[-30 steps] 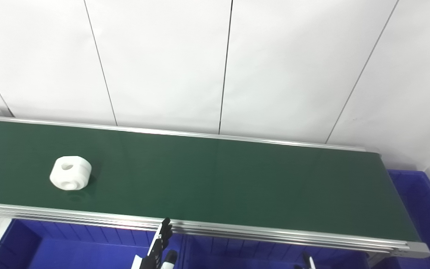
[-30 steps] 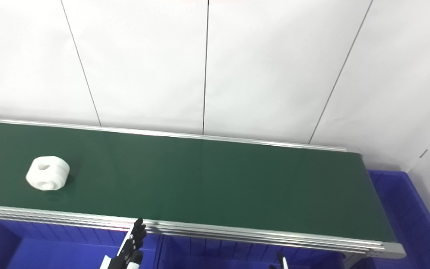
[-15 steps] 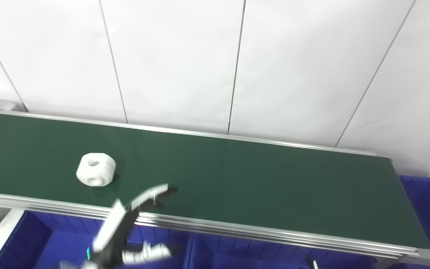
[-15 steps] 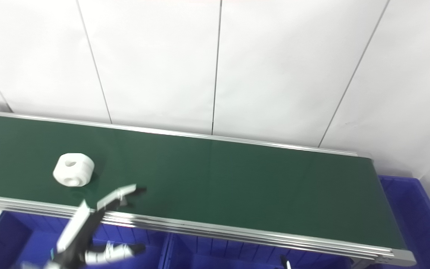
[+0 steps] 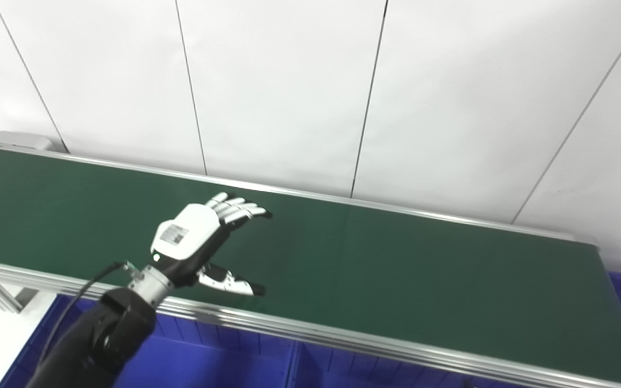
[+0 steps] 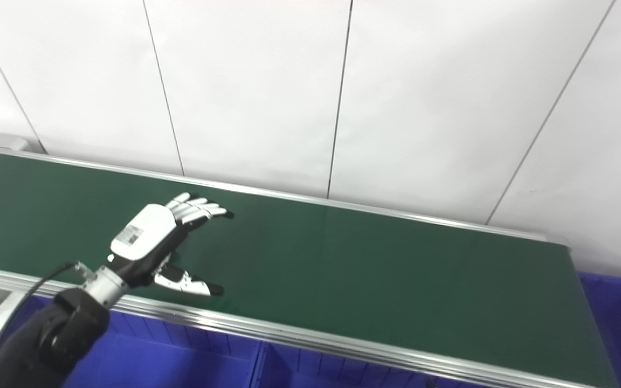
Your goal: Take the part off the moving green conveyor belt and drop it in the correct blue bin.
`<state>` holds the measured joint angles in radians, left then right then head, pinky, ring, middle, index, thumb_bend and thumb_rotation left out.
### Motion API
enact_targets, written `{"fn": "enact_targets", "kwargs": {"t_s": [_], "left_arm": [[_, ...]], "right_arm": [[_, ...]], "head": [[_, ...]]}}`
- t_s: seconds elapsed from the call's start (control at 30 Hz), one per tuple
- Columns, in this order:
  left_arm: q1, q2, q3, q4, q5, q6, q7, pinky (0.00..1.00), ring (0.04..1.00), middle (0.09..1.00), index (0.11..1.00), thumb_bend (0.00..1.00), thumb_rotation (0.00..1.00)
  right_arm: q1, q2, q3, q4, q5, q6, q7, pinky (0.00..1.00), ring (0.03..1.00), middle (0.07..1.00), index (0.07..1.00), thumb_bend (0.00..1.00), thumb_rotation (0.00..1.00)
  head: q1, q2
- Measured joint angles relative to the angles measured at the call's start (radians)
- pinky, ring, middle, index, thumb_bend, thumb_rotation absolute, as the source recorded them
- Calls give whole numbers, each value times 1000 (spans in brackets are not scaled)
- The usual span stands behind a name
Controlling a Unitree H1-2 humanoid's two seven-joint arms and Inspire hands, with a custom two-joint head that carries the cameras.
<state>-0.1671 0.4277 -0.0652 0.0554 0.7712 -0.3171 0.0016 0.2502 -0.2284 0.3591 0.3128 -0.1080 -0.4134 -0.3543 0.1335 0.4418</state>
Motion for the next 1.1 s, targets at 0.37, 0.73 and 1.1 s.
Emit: {"fn": "enact_targets", "kwargs": {"t_s": [0.37,0.73,1.1], "left_arm": [[-117,63,-17,265,17,28,31,973,884,875,826,828,434],[-172,80,-100,504,-8,16,49,929,862,854,834,829,459],[-245,48,-168,612,-115,10,28,854,867,859,826,876,429]], "right_arm": [[8,2,-21,-5,11,0,42,900,939,1000,1000,684,1000],[11,8,-38,-26,11,0,60,882,938,1000,1000,721,1000],[24,13,-39,-32,0,0,60,855,920,1000,1000,747,1000]], "head": [[0,8],[-14,20],[-26,21]]}}
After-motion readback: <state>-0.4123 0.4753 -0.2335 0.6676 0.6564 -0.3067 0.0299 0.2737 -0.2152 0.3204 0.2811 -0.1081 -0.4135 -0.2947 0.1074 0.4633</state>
